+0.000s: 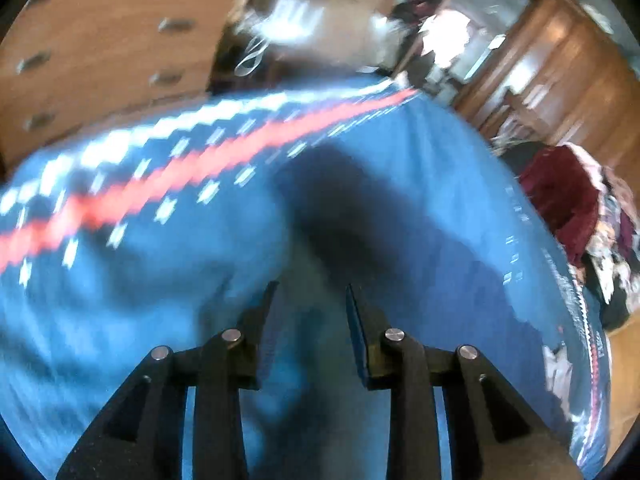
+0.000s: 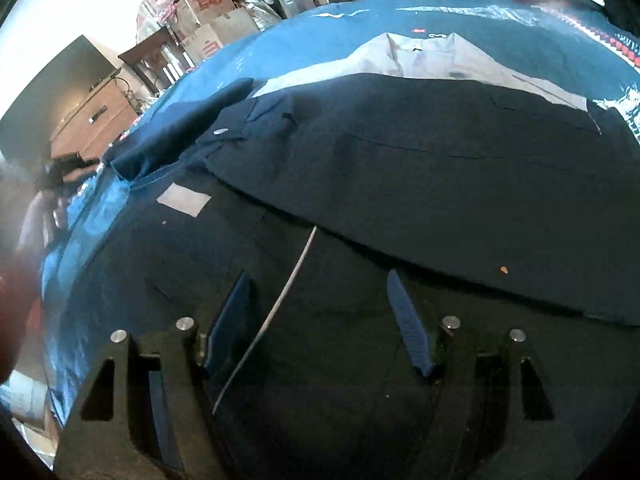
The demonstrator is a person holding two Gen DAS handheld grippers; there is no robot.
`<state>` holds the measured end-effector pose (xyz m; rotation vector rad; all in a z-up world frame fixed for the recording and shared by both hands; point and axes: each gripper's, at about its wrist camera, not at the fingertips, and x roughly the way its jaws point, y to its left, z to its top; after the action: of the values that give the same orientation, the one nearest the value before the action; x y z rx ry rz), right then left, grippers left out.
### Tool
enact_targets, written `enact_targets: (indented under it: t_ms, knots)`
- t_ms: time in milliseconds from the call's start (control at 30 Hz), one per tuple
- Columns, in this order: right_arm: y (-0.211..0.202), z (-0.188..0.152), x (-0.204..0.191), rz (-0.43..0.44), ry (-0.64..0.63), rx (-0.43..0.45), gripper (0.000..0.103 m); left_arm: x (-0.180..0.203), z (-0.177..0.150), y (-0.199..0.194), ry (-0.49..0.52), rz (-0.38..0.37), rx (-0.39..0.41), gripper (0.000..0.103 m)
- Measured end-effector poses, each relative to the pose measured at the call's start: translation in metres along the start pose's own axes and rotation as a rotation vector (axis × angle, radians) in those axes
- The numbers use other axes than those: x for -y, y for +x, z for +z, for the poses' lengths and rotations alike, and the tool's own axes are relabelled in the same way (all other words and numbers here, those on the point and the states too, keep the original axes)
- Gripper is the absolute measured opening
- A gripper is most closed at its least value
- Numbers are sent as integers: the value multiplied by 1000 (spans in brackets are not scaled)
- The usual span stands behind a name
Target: Fold large clothes
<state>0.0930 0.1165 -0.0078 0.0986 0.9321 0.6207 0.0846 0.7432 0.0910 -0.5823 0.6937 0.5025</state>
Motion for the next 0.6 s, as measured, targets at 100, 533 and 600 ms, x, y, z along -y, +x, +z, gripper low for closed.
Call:
enact_targets:
  t_ms: [100,533,600]
  knots:
    - [-1,-3,0,-10,-14,3,72,-6,8,36,-16,100,-67,36]
    - [-2,-3,7,6,2,17,71,22,31,52,75,165,32,2]
    - [-7,-1,15,37,61,14,55,70,20,18,164,46,89,2]
